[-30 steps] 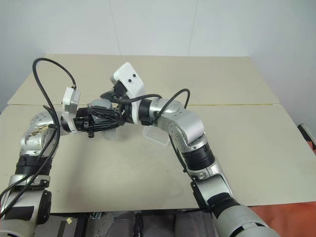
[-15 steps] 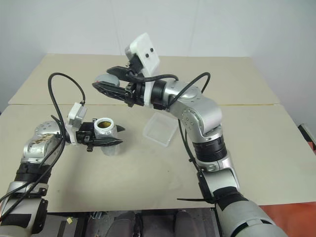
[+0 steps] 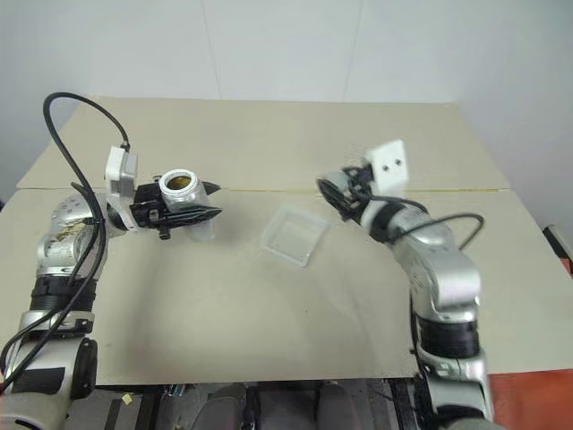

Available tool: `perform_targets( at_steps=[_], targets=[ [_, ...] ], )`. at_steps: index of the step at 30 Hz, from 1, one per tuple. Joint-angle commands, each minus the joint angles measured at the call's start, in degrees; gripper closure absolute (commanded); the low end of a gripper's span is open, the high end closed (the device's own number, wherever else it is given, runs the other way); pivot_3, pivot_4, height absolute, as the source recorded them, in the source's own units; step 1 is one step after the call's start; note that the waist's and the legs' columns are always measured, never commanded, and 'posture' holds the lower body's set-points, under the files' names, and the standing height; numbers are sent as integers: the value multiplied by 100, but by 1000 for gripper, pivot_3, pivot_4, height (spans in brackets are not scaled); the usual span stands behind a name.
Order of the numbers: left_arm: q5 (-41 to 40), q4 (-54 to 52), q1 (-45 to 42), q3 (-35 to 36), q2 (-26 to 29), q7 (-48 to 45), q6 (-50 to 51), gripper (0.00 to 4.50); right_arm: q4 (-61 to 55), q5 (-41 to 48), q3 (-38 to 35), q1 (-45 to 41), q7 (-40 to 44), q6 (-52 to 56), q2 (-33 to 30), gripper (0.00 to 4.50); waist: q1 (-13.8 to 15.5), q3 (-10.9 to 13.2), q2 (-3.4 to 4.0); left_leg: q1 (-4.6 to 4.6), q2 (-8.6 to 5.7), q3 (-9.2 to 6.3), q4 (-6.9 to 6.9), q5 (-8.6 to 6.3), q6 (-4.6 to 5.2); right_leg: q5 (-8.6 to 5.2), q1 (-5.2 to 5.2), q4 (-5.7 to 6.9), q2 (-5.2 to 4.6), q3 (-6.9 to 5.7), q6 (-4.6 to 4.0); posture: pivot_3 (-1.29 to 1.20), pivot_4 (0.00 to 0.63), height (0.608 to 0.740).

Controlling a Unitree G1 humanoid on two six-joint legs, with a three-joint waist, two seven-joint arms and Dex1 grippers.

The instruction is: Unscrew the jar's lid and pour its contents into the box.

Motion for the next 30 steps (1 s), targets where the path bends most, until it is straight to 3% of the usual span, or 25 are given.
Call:
perform_targets(
  at_steps=[1, 6, 11, 12, 18, 25, 29, 30],
  targets=[
    [69, 133, -255, 75, -100, 190, -203, 2484, -103, -335, -26, 457, -431, -24, 13, 1790, 0, 0, -1, 3, 0, 0, 0, 0, 0, 0, 5, 0, 2, -1, 0, 0, 150, 740],
    [221, 328, -458, -23, -355, 374, -420, 2484, 748, -666, 157, 590, -747, -592, 448, 1790, -26, 0, -1, 9, 1, 1, 0, 1, -1, 0, 3, 1, 6, 9, 0, 0, 150, 740],
    [431, 435, -575, -120, -536, 563, -664, 2484, 1358, -830, 194, 654, -750, -1100, 617, 150, -8, 0, 0, 3, 1, -1, -1, 2, -2, 0, 2, -6, 7, 8, 0, 0, 150, 740],
    [471, 450, -581, -138, -561, 597, -707, 2484, 1356, -830, 196, 688, -697, -1107, 583, 45, -6, 0, 0, 2, 0, 0, -1, 3, -5, 0, 2, -7, 7, 8, 0, 0, 150, 740],
    [781, 602, -646, -289, -706, 753, -1078, 2484, 654, -375, -101, 844, -282, -466, 139, 45, 19, 0, 0, 2, 0, -3, 3, 0, 0, 0, 7, -5, 5, 6, 0, 0, 150, 740],
    [2419, 2084, -1710, -906, -974, 1855, -3666, 2484, -474, 1706, -983, 410, 786, 1421, -774, 45, 85, 0, 0, 1, -1, -9, 4, -4, 7, 1, 13, -13, 6, 3, 0, 0, 150, 740],
    [4592, 3036, -2409, -1912, -808, 3736, -5691, 2484, -441, 3118, -1212, -163, 1294, 2842, -1296, 45, 111, 0, -1, 2, -3, -3, 0, -7, 12, 1, 12, -18, 5, 5, 0, 0, 150, 740],
    [5492, 3140, -2634, -2369, -657, 4543, -6088, 2484, -400, 3329, -1254, -287, 1345, 2999, -1389, 45, 115, 0, -1, 0, -5, -2, 0, -7, 13, 1, 10, -18, 4, 5, 0, 0, 150, 740]
  ],
)
